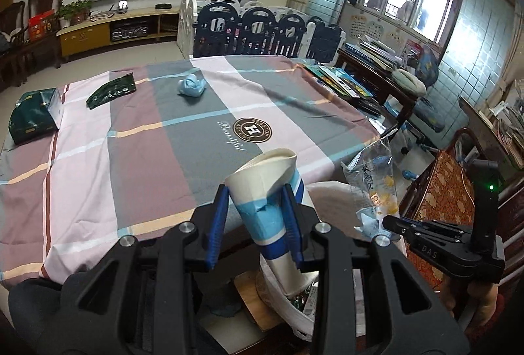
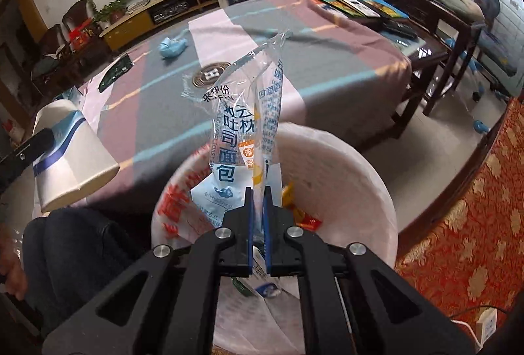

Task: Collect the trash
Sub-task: 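Carry the paper cup and the clear bread bag over the wastebasket with both grippers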

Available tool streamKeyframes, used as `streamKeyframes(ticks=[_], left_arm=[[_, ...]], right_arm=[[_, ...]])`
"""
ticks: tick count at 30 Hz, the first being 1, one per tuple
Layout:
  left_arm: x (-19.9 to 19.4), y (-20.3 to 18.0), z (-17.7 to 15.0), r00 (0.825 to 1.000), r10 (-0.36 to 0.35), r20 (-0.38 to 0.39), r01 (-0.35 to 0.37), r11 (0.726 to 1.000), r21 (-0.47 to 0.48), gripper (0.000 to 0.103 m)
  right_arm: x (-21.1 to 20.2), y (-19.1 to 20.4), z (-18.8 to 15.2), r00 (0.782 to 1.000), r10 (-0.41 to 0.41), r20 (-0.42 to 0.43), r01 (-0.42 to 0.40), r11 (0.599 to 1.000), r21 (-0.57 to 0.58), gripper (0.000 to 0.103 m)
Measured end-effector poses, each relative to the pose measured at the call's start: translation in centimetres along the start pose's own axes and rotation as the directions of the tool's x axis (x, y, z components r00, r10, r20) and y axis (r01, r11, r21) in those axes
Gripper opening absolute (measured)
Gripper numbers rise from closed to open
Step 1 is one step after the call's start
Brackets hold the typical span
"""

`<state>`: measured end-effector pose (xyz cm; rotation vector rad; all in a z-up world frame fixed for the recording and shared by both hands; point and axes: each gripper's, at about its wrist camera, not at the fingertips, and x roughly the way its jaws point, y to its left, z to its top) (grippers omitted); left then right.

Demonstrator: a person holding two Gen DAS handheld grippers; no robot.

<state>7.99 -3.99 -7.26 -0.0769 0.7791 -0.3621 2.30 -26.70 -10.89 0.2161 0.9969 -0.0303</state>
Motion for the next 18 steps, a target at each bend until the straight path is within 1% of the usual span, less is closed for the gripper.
streamKeyframes(ticks=[4,7,13,18], left_arm=[[0.0,-2.1,-0.3,1.000,-0.012,-0.012,0.013,0.999,0.032,0.034],[-0.2,-3.1,-0.3,1.000,-0.013,-0.011,0.014,0.998,0.054,0.034],[-0.9,-5.4,-0.5,0.999,0.044,0.009,-0.045,0.990,0.134,0.034],[-1.4,-6.6,-0.7,0.999,0.041,0.014,-0.043,0.984,0.174,0.034]], right_arm=[[-0.8,-1.5,-1.0,1.000,-0.011,-0.005,0.011,1.000,0.011,0.006],[-1.5,-1.8,-1.2,1.000,-0.029,0.005,0.029,1.000,0.001,0.006],[-2.3,-2.2,-1.4,0.998,-0.053,0.019,0.054,0.998,-0.020,0.006],[-1.9,-2.8,-1.8,0.998,-0.059,-0.001,0.059,0.998,-0.005,0.006]])
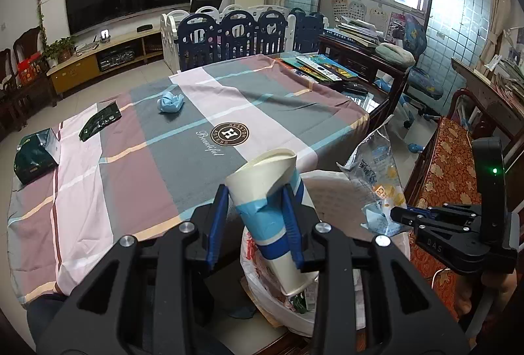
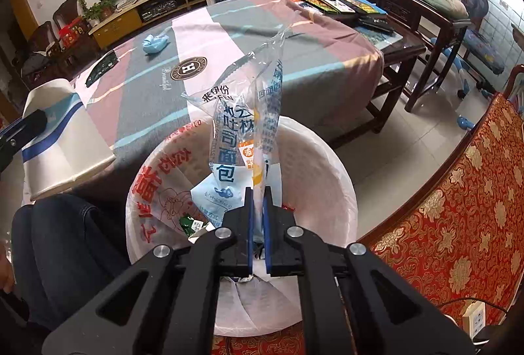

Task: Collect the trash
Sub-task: 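Carry the paper cup and the clear bread bag over the wastebasket with both grippers, then release the clear bread bag into the wastebasket with the right gripper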

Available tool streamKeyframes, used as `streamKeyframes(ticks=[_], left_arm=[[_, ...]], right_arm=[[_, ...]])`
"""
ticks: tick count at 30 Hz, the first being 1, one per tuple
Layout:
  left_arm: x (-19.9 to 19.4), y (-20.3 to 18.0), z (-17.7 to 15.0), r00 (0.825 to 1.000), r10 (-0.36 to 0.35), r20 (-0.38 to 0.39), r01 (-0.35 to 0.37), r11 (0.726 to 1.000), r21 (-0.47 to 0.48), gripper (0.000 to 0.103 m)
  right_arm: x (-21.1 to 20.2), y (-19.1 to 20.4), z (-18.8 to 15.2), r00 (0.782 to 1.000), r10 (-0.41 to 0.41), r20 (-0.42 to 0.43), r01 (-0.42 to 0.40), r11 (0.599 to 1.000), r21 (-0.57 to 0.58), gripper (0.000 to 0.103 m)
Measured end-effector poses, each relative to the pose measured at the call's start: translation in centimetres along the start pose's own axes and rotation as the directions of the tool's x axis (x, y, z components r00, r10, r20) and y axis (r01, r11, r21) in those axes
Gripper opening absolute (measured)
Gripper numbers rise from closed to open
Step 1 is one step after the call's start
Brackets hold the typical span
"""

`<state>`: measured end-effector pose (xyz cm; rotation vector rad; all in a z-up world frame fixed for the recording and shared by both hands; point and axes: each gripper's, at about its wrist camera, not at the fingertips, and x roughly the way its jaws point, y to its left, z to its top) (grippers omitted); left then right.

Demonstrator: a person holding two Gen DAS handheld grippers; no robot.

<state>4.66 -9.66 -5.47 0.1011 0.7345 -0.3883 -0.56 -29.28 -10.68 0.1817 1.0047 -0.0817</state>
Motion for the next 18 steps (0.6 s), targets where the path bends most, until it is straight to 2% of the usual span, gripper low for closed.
streamKeyframes(ticks=[8,18], left_arm=[[0.3,-1.0,-0.1,1.000,0.009,-0.011,-0.009,0.999,0.033,0.034],[1.0,-1.0,-0.2,0.999,0.017,-0.034,-0.016,0.999,0.029,0.034]], right_arm=[[0.7,-0.2,-0.4,1.000,-0.012,-0.028,0.012,1.000,0.005,0.006],[1.9,0.1,-1.1,0.997,-0.009,-0.072,0.009,1.000,0.003,0.006]])
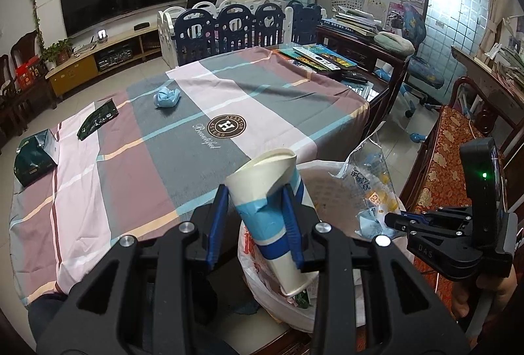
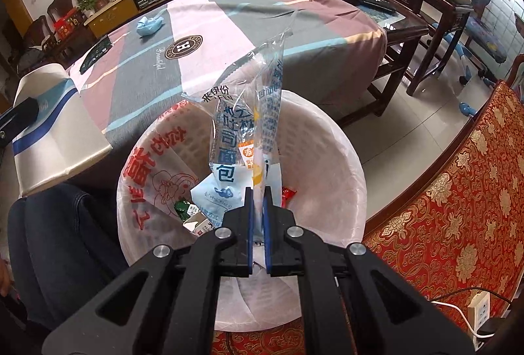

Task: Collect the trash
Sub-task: 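Release the clear bread bag into the wastebasket with the right gripper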

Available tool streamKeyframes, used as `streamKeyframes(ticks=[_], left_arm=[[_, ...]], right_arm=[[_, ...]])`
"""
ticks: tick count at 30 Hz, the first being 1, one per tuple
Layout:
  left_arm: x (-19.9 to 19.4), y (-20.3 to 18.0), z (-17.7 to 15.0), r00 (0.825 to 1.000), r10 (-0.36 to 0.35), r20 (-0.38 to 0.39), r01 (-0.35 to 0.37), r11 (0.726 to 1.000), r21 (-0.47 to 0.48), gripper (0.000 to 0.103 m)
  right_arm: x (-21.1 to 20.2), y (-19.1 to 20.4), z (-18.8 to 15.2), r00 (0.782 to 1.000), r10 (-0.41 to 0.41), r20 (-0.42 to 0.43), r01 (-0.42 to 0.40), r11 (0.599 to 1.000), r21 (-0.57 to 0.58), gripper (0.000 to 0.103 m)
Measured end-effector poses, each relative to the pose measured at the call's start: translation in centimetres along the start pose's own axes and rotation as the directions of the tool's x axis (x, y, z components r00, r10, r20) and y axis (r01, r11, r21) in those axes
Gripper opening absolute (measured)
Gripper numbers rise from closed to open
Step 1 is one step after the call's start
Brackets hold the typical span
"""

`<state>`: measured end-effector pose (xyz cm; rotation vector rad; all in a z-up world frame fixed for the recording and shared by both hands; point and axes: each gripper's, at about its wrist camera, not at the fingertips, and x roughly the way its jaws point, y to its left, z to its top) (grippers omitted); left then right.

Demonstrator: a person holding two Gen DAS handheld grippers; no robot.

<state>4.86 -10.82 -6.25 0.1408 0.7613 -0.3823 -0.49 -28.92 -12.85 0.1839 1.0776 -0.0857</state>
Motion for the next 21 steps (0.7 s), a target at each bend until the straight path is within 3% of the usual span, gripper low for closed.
streamKeyframes(ticks=[8,21], left_arm=[[0.5,-0.1,-0.2,1.000,0.002,-0.020,-0.003,1.000,-0.010,0.034],[1.1,-0.6,-0.7,0.999,0.018,-0.039,-0.018,1.000,-0.001,0.034]], right_arm=[[1.2,-0.4,-0.6,0.998,-0.028,-0.056,0.029,1.000,0.003,0.006],[1.3,-0.8,-0.6,0.998,-0.029,-0.063,0.030,0.999,0.011,0.006]])
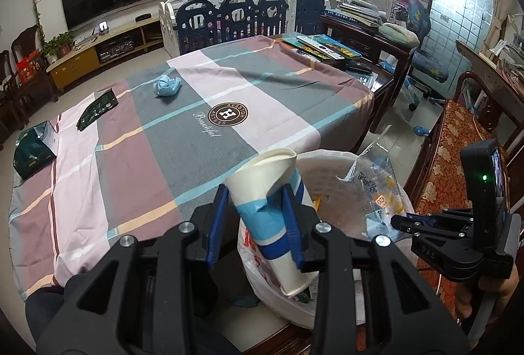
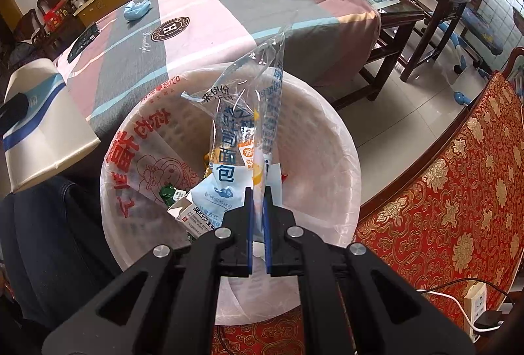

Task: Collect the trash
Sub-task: 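Release the clear bread bag into the wastebasket with the right gripper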

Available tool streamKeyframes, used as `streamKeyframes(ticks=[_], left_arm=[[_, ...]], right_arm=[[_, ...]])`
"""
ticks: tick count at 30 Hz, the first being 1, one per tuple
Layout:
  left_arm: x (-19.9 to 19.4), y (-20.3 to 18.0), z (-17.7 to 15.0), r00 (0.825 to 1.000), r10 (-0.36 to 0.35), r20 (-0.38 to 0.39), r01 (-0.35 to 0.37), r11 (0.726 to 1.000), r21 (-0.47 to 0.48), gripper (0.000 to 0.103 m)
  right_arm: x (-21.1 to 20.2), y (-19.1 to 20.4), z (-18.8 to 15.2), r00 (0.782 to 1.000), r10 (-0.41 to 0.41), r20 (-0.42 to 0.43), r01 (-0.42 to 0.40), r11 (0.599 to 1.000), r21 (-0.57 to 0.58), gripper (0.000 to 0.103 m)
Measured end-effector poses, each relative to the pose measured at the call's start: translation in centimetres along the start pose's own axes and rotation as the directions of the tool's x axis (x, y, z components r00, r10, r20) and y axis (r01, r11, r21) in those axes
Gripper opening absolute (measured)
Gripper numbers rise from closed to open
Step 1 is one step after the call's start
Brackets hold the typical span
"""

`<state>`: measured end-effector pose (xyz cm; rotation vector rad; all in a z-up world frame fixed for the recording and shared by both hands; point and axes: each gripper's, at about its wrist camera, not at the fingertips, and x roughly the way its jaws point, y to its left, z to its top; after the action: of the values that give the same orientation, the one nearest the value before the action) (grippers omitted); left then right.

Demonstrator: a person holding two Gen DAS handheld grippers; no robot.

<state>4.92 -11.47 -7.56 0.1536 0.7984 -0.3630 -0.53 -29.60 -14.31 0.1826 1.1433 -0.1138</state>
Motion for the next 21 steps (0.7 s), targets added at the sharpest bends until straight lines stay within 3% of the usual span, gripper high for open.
streamKeyframes(ticks=[5,21], left_arm=[[-0.5,-0.5,-0.5,0.999,0.029,0.018,-0.029,0.999,0.024,0.034],[-0.8,0.6,-1.0,1.000,0.013,0.014,-0.013,1.000,-0.023,0.034]], right_arm=[[-0.3,0.3,-0.3,1.000,-0.016,-0.024,0.015,0.999,-0.044,0.006],[0.0,1.6,-0.2,0.995,-0.046,-0.084,0.041,0.997,-0.060,0.006]])
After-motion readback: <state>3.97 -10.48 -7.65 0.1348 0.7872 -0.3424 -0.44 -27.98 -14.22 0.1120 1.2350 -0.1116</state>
